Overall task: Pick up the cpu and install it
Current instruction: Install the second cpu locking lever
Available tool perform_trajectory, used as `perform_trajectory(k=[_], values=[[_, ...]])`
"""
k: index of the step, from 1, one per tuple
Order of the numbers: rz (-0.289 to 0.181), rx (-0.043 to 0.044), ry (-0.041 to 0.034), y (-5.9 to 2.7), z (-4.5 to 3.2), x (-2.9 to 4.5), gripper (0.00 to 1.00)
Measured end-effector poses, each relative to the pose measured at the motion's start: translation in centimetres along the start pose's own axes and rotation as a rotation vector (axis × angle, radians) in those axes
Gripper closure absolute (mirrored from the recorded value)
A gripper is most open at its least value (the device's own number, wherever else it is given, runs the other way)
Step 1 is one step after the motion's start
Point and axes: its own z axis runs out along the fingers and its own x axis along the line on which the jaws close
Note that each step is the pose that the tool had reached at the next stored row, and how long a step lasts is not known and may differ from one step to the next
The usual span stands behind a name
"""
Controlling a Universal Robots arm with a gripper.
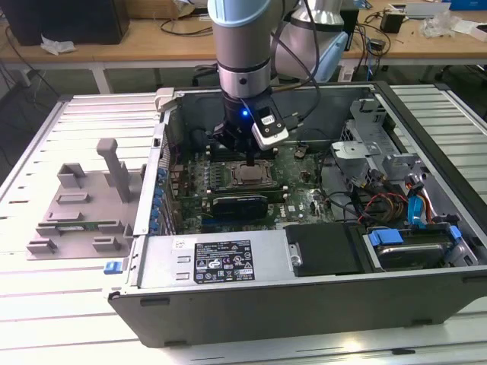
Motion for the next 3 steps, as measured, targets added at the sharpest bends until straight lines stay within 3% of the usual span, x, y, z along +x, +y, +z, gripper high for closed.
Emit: perform_trajectory(k=[3], values=[[0.000, 0.0000, 0.0000, 0.03, 0.00, 0.00, 0.89]])
